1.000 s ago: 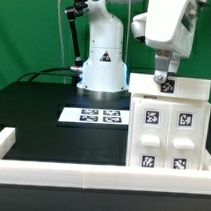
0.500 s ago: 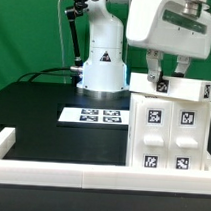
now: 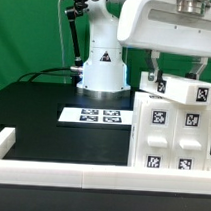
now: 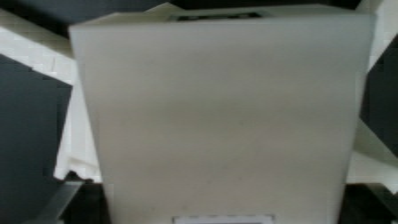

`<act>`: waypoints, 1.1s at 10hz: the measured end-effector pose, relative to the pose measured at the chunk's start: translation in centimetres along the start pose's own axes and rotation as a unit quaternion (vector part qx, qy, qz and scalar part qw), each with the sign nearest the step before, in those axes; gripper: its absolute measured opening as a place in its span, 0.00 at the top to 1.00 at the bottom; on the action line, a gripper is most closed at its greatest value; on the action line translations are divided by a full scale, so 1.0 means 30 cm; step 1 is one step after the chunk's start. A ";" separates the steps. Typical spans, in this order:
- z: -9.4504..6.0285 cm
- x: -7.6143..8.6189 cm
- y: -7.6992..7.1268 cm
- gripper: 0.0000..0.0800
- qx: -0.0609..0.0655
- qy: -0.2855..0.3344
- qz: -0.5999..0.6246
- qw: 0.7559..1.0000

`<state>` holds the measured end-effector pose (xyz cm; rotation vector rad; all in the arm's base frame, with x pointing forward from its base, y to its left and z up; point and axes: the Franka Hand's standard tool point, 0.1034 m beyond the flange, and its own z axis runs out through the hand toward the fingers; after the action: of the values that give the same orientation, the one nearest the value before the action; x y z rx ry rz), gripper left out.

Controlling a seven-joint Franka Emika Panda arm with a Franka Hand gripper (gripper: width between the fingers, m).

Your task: Assemble cabinet

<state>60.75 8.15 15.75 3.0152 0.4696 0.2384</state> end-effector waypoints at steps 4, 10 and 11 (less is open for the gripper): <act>0.003 0.000 -0.011 0.30 0.009 -0.001 0.122 0.992; 0.003 -0.005 -0.022 0.30 0.035 0.001 0.389 0.921; 0.003 -0.006 -0.024 0.30 0.036 -0.002 0.420 0.907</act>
Offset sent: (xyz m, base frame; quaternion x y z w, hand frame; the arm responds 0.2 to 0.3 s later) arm 0.0000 0.0000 0.0000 0.0000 0.0000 0.1296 0.9916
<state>60.39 8.79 15.56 3.0731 -0.8710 0.2574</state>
